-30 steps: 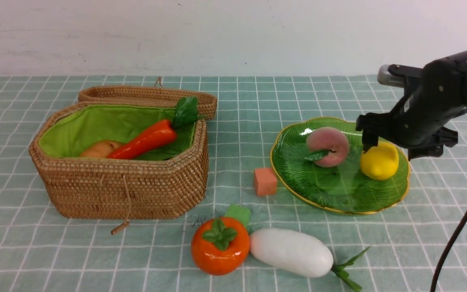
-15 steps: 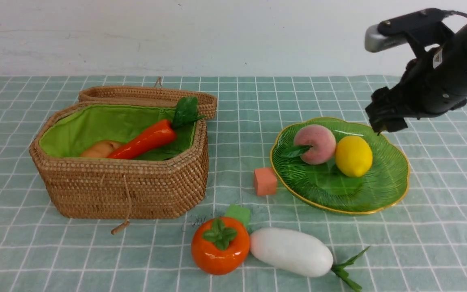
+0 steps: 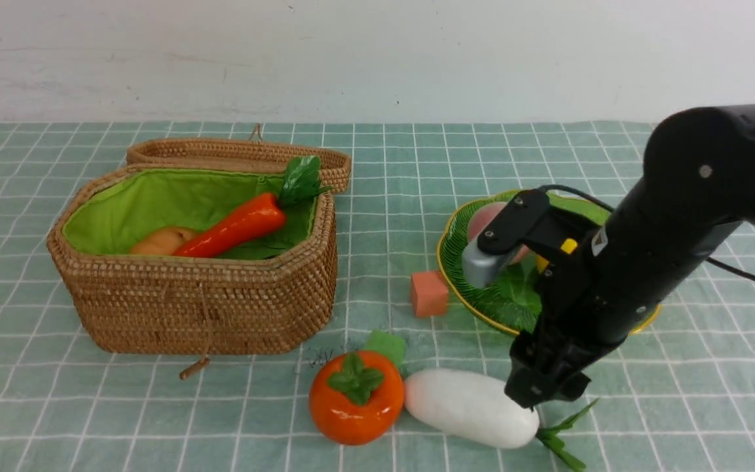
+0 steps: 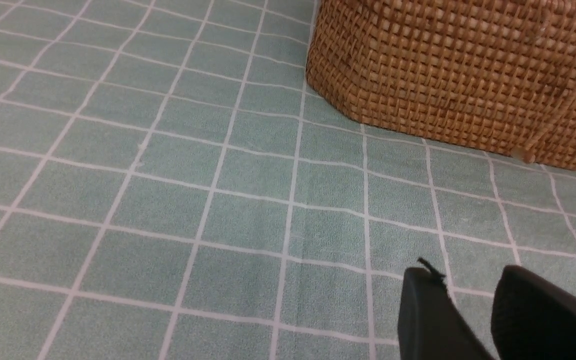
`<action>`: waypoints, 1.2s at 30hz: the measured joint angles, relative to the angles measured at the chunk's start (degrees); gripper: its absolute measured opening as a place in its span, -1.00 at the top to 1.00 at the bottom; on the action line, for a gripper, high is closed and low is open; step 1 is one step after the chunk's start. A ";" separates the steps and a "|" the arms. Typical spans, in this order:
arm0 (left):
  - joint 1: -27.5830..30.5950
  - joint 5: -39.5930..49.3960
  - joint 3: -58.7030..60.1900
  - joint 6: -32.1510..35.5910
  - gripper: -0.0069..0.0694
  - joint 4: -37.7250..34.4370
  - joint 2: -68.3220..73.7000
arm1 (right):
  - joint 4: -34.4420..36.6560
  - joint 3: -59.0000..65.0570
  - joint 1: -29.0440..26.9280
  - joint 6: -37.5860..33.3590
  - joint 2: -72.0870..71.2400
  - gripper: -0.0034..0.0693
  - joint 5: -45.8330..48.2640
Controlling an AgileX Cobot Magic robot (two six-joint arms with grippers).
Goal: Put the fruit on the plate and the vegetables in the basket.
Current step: Take a daikon with your right arm and place it on the basket on the left.
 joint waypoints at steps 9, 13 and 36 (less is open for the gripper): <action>0.00 0.00 0.00 0.00 0.29 0.00 0.00 | 4.11 -3.16 0.00 -5.41 7.89 -0.64 -2.97; 0.00 0.00 0.00 0.00 0.28 0.00 0.00 | 2.92 -3.55 0.00 -5.41 11.16 -0.64 -6.71; 0.00 0.00 0.00 0.03 0.23 0.00 0.00 | 6.35 -18.48 -0.02 -1.96 15.21 -0.43 7.65</action>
